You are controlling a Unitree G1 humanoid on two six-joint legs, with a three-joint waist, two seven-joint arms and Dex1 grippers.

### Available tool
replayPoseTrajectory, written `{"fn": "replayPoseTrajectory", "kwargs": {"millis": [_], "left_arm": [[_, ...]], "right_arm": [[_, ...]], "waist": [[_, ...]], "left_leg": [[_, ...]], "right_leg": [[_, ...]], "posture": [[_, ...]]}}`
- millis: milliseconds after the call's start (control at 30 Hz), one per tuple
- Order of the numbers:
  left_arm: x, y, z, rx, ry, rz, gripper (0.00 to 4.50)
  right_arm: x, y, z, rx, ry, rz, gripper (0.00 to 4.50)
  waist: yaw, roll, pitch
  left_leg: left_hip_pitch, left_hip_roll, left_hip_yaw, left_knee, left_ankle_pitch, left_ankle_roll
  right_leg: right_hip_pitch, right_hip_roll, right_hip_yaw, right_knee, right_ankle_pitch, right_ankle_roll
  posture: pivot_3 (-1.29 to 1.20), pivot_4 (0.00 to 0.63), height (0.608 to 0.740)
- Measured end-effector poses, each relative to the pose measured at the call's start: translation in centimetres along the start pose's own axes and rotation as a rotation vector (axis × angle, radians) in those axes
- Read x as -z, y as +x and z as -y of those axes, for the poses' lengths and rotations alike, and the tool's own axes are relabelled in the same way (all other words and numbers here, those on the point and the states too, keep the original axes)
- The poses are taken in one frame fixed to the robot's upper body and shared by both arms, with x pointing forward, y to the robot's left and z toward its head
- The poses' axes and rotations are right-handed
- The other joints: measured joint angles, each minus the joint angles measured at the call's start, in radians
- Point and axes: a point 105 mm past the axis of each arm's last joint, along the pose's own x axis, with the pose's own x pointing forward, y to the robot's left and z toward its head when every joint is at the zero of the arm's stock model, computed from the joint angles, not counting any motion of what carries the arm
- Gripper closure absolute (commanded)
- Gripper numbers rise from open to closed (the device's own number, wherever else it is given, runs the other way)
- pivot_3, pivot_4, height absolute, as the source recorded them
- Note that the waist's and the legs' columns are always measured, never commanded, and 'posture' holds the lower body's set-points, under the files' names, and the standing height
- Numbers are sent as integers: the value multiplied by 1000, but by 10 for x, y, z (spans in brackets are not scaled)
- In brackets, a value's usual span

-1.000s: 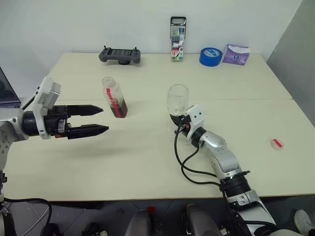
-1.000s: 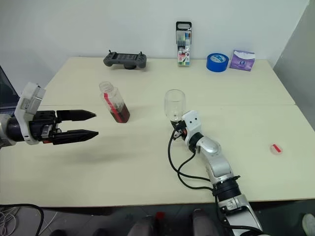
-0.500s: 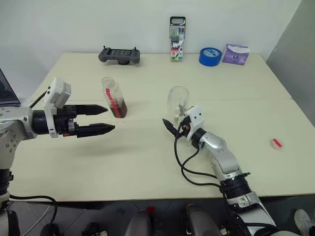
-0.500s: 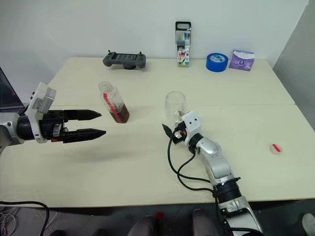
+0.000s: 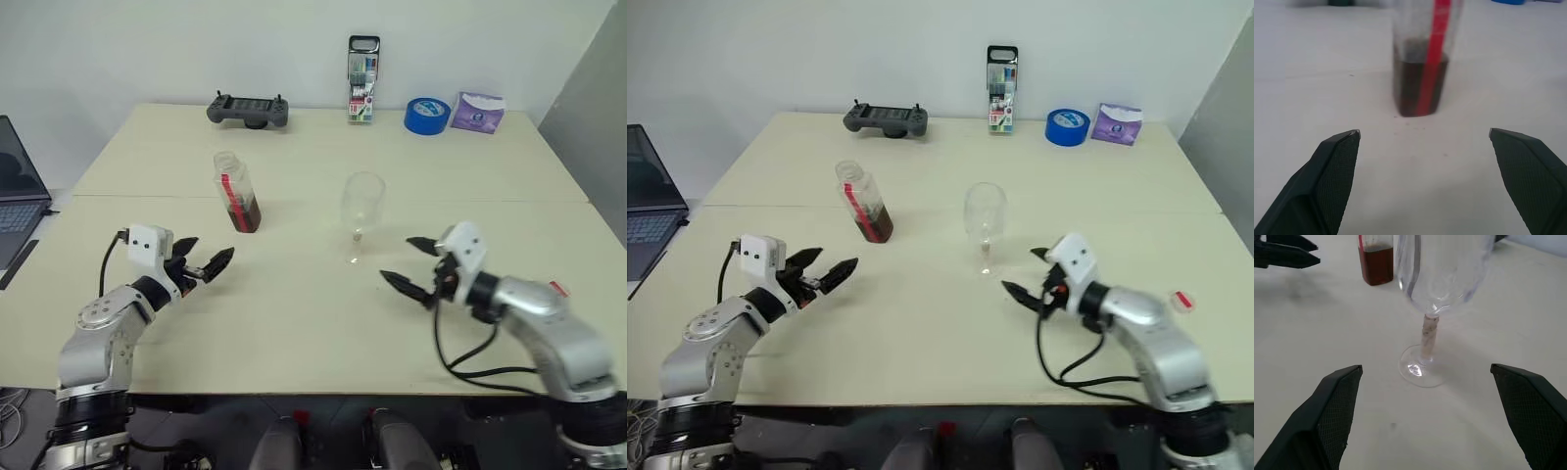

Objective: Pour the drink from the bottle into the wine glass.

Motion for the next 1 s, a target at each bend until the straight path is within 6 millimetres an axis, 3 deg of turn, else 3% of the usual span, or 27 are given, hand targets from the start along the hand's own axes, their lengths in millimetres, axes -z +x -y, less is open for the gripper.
{"fn": "replayPoseTrajectory", "kwargs": {"millis": [67,100,167,233,300,500,733,1000], "left_arm": [[-10,6,-7,-56,32,44,0],[-17,9,-8,-71,48,70,0],[-35,19,-6,-71,73,125,0],[-48,26,-3,-64,88,155,0],[-56,33,4,-38,87,172,0],[-61,44,24,73,26,173,0],[-69,53,38,124,28,180,0],[-68,73,36,54,26,171,0]], "right_arm": [[-46,-10,17,18,-54,62,28],[-78,-13,21,20,-92,125,28],[-135,-16,15,-17,-141,248,28],[-164,-12,4,-65,-138,305,28],[-166,-1,-4,-100,-97,292,28],[-138,29,-22,-158,-56,164,28],[-142,30,-14,-103,-60,180,28],[-141,33,-17,-101,-80,176,28]], "waist": [[-4,1,0],[-6,1,0],[-5,1,0],[-3,-2,-1],[-2,-3,-2],[1,-3,-2],[1,-3,-2],[-1,-3,-2]], "left_leg": [[0,0,1,-1,0,0],[0,0,1,-1,0,0],[0,1,-1,-2,0,0],[0,2,-3,-3,0,0],[-2,1,-3,-2,0,0],[-8,-4,2,1,0,0],[-12,-1,-1,2,0,0],[-13,-1,0,2,0,0]], "right_leg": [[-1,0,-1,1,0,0],[-1,1,-2,1,0,0],[-1,1,-2,1,0,0],[-1,1,-3,0,0,0],[-1,0,-3,-1,0,-1],[-6,-4,-1,-2,0,0],[-11,-2,-2,2,0,0],[-11,-1,-2,2,0,0]], "posture": [[0,150,740],[0,150,740],[0,150,740],[0,150,740],[0,150,740],[0,150,740],[0,150,740],[0,150,740]]}}
